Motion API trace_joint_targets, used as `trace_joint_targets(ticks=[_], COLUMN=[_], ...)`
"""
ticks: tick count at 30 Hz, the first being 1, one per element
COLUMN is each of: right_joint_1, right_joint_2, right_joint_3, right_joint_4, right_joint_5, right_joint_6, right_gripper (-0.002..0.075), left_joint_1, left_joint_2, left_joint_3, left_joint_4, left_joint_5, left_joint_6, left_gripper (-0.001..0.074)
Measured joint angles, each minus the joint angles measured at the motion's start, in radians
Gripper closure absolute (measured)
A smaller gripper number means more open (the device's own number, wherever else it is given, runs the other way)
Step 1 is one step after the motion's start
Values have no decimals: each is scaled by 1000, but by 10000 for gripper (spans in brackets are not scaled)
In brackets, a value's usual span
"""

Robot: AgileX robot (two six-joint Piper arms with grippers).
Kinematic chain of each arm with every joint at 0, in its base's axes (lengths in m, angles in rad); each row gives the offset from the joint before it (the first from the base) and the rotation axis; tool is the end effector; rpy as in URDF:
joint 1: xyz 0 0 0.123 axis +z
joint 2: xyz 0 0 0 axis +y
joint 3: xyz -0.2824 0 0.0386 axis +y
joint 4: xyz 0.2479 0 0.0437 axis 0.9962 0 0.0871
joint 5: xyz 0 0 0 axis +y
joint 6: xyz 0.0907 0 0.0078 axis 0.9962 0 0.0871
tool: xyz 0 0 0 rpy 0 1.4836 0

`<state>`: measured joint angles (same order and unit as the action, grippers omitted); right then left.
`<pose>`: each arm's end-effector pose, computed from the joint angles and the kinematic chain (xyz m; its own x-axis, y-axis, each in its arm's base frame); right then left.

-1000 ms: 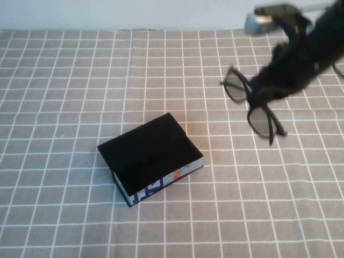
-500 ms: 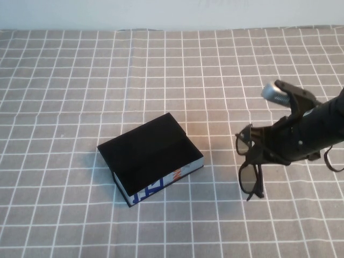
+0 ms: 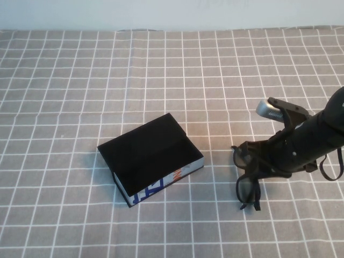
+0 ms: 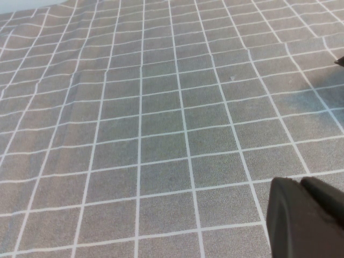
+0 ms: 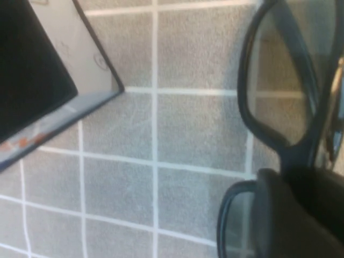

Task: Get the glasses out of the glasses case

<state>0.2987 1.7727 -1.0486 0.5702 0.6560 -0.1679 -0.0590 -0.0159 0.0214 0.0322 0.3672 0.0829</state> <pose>0.3153 0.1285 0.1799 -0.9699 -0.0045 -0.2436 -0.1045 0.9110 0.3989 0.0524 -0.0020 0.1737 -0.2738 0.1291 -0.9531 0.0793 0.9906 0.1114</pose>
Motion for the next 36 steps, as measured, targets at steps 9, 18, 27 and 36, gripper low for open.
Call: trace_joint_targets(ticks=[9, 18, 27, 36], right_joint_1=[0, 0, 0, -1], right_joint_2=[-30, -260, -675, -927], right_joint_3=[0, 48, 267, 330], right_joint_4=[-73, -232, -305, -415], right_joint_5=[39, 161, 199, 203], right_joint_6=[43, 106, 109, 109], right_gripper=[448, 691, 741, 742], left_joint_1=[0, 0, 0, 0], left_joint_2=[0, 0, 0, 0], left_joint_3=[0, 0, 0, 0], left_joint_4=[0, 0, 0, 0], left_joint_5=[0, 0, 0, 0], left_joint_6=[0, 0, 0, 0], left_gripper=[739, 739, 739, 739])
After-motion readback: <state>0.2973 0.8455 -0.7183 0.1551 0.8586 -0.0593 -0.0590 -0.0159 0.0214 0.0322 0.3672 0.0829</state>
